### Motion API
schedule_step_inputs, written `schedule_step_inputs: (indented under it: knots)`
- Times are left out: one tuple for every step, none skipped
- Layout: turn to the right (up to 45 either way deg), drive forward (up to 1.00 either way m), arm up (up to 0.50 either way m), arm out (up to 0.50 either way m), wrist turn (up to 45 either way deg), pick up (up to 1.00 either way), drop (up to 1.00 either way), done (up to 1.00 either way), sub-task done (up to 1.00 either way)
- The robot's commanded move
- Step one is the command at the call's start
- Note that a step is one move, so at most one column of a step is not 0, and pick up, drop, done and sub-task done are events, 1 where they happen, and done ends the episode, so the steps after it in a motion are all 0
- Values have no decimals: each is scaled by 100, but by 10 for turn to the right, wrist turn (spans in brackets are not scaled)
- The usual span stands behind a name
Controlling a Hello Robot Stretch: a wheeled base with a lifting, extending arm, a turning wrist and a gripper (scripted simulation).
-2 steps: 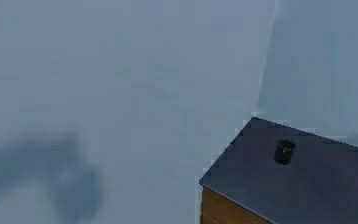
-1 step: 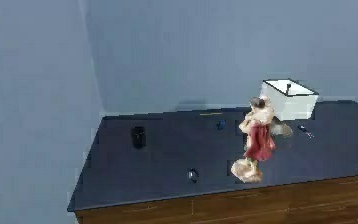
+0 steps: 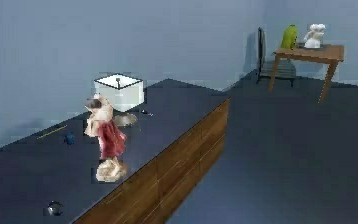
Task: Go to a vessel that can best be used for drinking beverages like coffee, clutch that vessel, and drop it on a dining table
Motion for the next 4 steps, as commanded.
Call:
schedule_step_inputs:
  knots:
    - [360, 0, 0, 0, 0, 0, 0, 0, 0]
    - [0, 20, 0, 0, 0, 0, 0, 0, 0]
    - [-450, 0, 0, 0, 0, 0, 0, 0, 0]
    - [-150, 0, 0, 0, 0, 0, 0, 0, 0]
